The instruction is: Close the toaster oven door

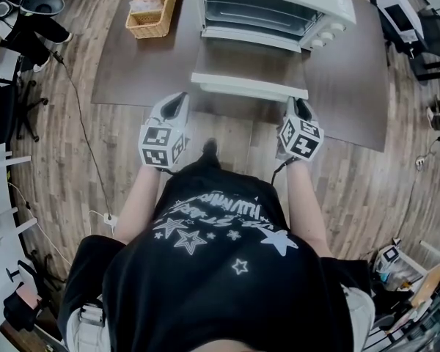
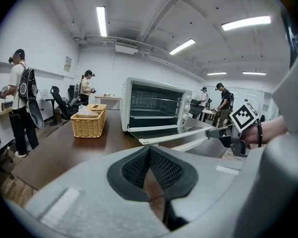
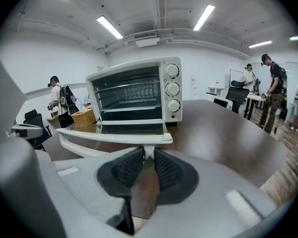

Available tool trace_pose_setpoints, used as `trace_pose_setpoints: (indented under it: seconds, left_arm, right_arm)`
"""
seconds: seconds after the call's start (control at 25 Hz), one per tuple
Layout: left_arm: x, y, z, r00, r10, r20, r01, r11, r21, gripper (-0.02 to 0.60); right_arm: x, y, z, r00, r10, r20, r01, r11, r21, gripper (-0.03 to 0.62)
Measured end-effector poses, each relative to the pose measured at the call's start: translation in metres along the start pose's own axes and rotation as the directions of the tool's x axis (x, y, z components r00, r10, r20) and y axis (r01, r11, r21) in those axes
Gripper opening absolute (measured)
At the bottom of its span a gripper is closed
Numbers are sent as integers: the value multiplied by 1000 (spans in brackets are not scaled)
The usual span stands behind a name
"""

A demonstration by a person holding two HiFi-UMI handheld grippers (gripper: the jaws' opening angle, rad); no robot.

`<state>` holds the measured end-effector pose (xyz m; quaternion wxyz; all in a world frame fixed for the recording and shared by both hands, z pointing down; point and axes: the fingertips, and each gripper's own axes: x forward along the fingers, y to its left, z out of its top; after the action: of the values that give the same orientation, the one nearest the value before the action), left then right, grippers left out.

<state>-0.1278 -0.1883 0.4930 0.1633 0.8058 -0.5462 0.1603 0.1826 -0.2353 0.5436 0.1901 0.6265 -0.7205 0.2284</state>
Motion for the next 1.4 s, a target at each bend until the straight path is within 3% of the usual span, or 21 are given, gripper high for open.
trace_pose_setpoints:
  seconds: [1.4]
  left_arm:
    - [23,17,56,992,-56,111,50,997,54,11]
  right_arm:
    - [-16,1,98,973,-57,224,50,998,38,78]
